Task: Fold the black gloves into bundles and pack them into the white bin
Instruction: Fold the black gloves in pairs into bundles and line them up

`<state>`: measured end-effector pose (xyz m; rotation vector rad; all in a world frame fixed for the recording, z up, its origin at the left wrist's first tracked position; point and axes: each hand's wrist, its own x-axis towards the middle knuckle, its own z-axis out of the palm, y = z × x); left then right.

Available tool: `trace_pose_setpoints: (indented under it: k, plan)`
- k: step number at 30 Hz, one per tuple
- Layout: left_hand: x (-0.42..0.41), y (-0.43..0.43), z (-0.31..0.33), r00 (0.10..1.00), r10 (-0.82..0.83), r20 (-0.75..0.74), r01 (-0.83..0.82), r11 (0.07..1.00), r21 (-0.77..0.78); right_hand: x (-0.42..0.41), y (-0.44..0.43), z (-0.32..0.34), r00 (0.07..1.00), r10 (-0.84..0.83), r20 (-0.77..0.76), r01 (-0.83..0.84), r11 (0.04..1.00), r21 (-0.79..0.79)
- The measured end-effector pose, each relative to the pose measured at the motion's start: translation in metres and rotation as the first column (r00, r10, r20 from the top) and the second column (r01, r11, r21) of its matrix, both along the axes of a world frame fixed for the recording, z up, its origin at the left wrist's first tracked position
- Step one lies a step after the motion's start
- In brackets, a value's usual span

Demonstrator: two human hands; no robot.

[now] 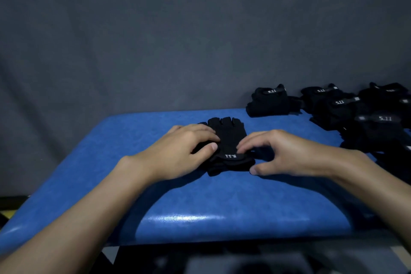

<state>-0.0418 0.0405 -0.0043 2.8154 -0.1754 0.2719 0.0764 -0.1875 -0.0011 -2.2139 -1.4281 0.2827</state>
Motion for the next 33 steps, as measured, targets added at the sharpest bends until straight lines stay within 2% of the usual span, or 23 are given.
trace_pose_setpoints:
  k: [2, 6, 9, 11, 13, 18, 21, 24, 28, 31, 33]
  plan:
    - [-0.006, 0.000, 0.006, 0.999, -0.035, -0.034, 0.034, 0.999, -0.009, -0.001, -0.001, 0.002, 1.000, 0.006, 0.028, -0.006, 1.000, 0.012]
    - [-0.013, 0.001, 0.008, 0.977, -0.060, -0.204, 0.048, 0.997, -0.063, -0.006, 0.002, -0.003, 0.995, -0.010, 0.098, 0.007, 0.999, 0.040]
    - [-0.014, 0.003, 0.007, 0.979, -0.077, -0.187, 0.067, 0.996, -0.060, -0.009, 0.005, -0.002, 0.988, -0.056, 0.145, 0.049, 0.997, 0.054]
    - [-0.014, 0.001, 0.007, 0.985, -0.088, -0.147, 0.078, 0.994, -0.071, -0.010, 0.004, 0.001, 0.992, -0.094, 0.088, 0.088, 0.994, 0.072]
    - [-0.013, -0.001, 0.006, 0.993, -0.075, -0.096, 0.063, 0.991, -0.121, -0.008, 0.002, 0.004, 0.992, -0.122, -0.036, 0.125, 0.985, 0.115]
    - [-0.006, -0.003, -0.002, 0.998, -0.043, -0.044, 0.019, 0.895, -0.446, -0.005, 0.003, 0.007, 0.955, -0.089, -0.282, 0.179, 0.934, 0.309]
    - [-0.002, -0.003, -0.003, 1.000, -0.015, -0.023, 0.000, 0.829, -0.560, -0.002, -0.001, 0.013, 0.897, -0.041, -0.441, 0.194, 0.932, 0.306]
    - [0.001, -0.003, -0.003, 0.998, 0.034, -0.052, -0.060, 0.748, -0.661, -0.003, -0.001, 0.012, 0.904, -0.018, -0.426, 0.151, 0.948, 0.281]
    - [0.007, -0.006, -0.005, 0.986, 0.160, -0.043, -0.149, 0.742, -0.654, 0.002, 0.012, 0.002, 0.875, -0.095, -0.474, 0.284, 0.894, 0.346]
    - [0.013, -0.008, -0.010, 0.974, 0.227, 0.013, -0.152, 0.692, -0.706, 0.006, 0.021, -0.004, 0.820, -0.160, -0.549, 0.388, 0.861, 0.329]
    - [0.017, -0.007, -0.013, 0.960, 0.278, 0.032, -0.171, 0.674, -0.718, 0.009, 0.025, -0.008, 0.812, -0.225, -0.538, 0.439, 0.843, 0.310]
